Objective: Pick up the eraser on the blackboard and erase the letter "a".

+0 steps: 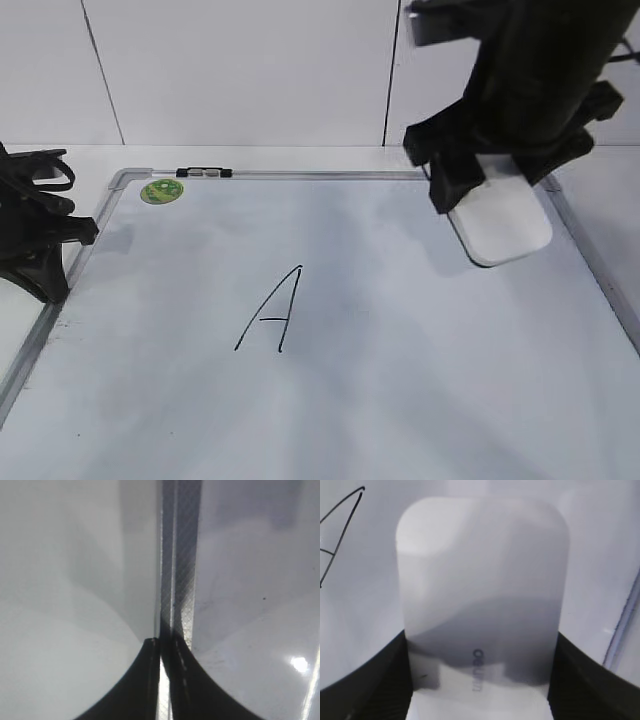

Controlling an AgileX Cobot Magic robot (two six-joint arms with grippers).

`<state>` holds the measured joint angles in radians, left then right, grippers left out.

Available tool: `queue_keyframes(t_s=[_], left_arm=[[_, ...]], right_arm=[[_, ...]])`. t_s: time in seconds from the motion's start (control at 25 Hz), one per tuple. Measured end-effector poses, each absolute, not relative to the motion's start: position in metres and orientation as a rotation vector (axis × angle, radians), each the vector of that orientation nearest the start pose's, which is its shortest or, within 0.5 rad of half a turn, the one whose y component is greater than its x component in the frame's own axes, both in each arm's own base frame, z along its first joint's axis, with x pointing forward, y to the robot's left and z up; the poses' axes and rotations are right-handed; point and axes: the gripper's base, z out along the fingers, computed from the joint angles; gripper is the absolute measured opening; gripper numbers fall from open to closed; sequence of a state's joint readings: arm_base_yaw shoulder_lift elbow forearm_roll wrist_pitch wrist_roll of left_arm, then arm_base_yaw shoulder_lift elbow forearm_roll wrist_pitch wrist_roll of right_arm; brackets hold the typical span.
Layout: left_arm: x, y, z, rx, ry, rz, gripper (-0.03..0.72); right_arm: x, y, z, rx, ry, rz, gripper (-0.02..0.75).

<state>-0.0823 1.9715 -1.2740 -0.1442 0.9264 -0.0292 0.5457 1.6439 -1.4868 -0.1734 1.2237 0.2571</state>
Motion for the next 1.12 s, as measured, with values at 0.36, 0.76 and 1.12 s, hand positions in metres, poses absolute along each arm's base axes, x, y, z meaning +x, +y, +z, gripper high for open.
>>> queue_keyframes(t_s=[0.36,0.76,1.12], left_arm=[[0.365,-0.041,0.152,-0.049,3.108,-0.184,0.015],[0.365,-0.041,0.152,-0.049,3.108,-0.184,0.015],[0.365,-0.041,0.152,-0.047,3.108,-0.184,0.015]], right_arm=[[0.289,0.127,0.351,-0.199,2.693,-0.148,0.552],[0.309,0.059,0.351,0.059,2.718,-0.214,0.552],[0.332,0.027,0.32,0.121,2.851,-0.159,0.552]])
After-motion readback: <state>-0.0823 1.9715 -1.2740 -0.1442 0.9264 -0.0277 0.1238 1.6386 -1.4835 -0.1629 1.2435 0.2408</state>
